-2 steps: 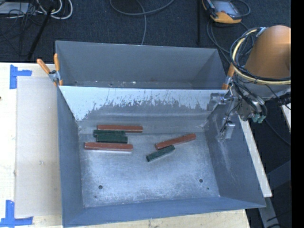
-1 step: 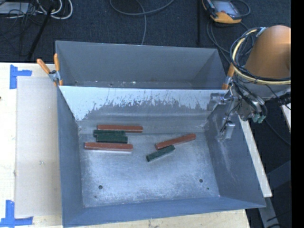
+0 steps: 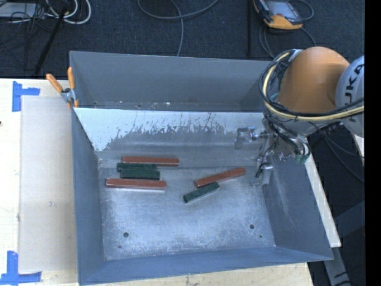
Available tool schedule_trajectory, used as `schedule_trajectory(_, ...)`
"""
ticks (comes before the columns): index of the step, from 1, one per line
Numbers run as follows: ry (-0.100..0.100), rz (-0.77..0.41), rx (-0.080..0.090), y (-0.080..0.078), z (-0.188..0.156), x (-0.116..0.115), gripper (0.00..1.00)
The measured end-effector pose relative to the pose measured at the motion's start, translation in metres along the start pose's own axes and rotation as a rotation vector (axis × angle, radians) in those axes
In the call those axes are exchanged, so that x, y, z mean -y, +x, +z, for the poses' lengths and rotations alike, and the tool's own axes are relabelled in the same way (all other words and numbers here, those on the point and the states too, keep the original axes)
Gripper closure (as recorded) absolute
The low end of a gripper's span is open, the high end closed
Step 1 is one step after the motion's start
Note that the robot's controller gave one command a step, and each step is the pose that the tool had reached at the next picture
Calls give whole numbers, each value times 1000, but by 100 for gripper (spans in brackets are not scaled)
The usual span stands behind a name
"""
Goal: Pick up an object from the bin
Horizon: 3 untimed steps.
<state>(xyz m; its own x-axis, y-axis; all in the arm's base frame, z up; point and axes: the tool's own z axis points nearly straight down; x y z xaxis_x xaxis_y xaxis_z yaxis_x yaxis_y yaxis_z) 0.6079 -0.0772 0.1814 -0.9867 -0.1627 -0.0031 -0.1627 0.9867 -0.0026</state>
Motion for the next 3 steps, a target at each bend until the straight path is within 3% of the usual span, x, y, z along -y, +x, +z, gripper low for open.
schedule_trajectory(1, -4, -130, 0, -16, 21, -12, 0)
schedule_trajectory(2, -4, -181, -2, -15, 22, -14, 0)
schedule_trajectory(3, -2, -294, -1, -18, 108, -29, 0)
